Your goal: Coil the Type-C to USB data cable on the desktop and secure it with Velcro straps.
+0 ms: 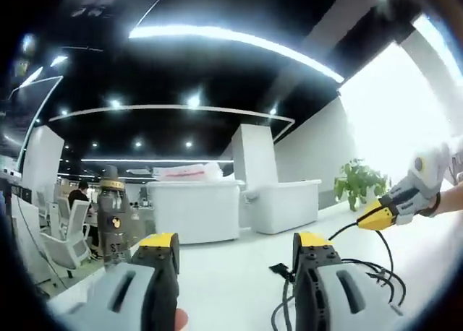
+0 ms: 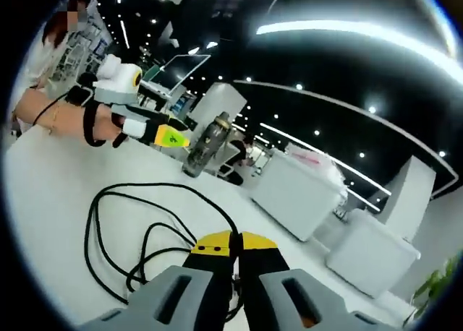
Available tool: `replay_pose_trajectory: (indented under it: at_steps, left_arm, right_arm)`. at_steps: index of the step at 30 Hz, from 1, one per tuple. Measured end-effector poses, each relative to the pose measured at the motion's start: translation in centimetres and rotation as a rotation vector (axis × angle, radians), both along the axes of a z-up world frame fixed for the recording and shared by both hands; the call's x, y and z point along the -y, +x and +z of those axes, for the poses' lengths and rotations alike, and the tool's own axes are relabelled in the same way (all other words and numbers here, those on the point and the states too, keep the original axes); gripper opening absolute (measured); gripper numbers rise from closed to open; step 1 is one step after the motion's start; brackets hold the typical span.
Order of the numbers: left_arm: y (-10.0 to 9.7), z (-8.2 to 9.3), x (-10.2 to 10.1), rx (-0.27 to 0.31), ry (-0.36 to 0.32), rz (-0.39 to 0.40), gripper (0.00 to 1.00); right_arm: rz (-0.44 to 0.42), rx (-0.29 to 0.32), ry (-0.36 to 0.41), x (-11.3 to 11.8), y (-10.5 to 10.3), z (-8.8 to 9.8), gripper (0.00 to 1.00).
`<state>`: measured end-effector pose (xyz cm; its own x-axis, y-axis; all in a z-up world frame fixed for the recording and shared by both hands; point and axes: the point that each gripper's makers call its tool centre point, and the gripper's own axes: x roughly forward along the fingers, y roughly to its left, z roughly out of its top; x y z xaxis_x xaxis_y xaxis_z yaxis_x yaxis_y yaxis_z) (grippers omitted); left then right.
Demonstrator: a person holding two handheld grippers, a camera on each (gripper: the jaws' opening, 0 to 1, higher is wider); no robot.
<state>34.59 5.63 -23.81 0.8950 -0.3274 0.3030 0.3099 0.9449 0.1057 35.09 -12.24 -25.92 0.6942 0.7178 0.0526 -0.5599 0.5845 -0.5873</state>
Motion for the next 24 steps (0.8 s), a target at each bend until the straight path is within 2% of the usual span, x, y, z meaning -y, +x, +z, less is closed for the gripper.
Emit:
replay_pose_trajectory:
  at_steps: [2,4,6,8,10,12,15,16,18,19,21,23,24]
  left_arm:
    - [-0.7,-0.2,2.2,0.001,0.035,-0.083,0.63]
    - [-1.2,-0.6,3.8,0.006,0.090,-0.123,0.61]
    - [-1.3,-1.6,5.0,0.001,0.174,-0.129,0.57]
    - [-1.4,-2.4,5.8,0.003,0.242,-0.129,0.51]
    - [-1.2,-3.1,6.2,-0.006,0.260,-0.127,0.46]
    - [-1.0,-3.4,6.0,-0.014,0.272,-0.111,0.42]
    - [-0.7,-4.1,5.9,-0.029,0.282,-0.118,0.37]
    - [-0.8,-4.7,6.6,-0.056,0.282,-0.158,0.37]
    - [-0.7,-5.8,6.9,-0.078,0.336,-0.148,0.38]
    - [-0.7,-6.3,7.1,-0.088,0.363,-0.145,0.38]
    - [-0.7,-6.6,7.4,-0.087,0.376,-0.140,0.39]
    - [-0.7,-6.5,7.1,-0.088,0.367,-0.135,0.39]
    - [-0.7,-6.4,6.9,-0.089,0.361,-0.133,0.39]
  right_arm:
    - [0.006,0.018,0.030,1.0,-0.7,0.8,0.01]
    - [0.013,0.032,0.071,1.8,-1.3,1.6,0.01]
    - [0.030,0.034,0.130,2.3,-1.9,2.4,0.01]
    - [0.065,0.005,0.178,2.4,-2.6,2.8,0.01]
    - [0.063,0.011,0.176,2.6,-2.9,2.8,0.01]
    - [0.072,0.063,0.193,2.5,-3.3,3.5,0.00]
    - [0.123,0.012,0.214,1.9,-4.1,3.5,0.00]
    - [0.119,0.008,0.220,1.9,-4.0,3.5,0.00]
    - [0.090,0.002,0.196,1.7,-3.3,2.8,0.00]
    - [0.105,-0.062,0.188,1.5,-3.1,1.7,0.01]
    - [0.061,-0.243,0.230,2.1,-1.6,-0.6,0.02]
    - [0.003,-0.357,0.217,3.1,0.1,-3.0,0.14]
    - [-0.015,-0.393,0.228,3.6,0.8,-3.7,0.20]
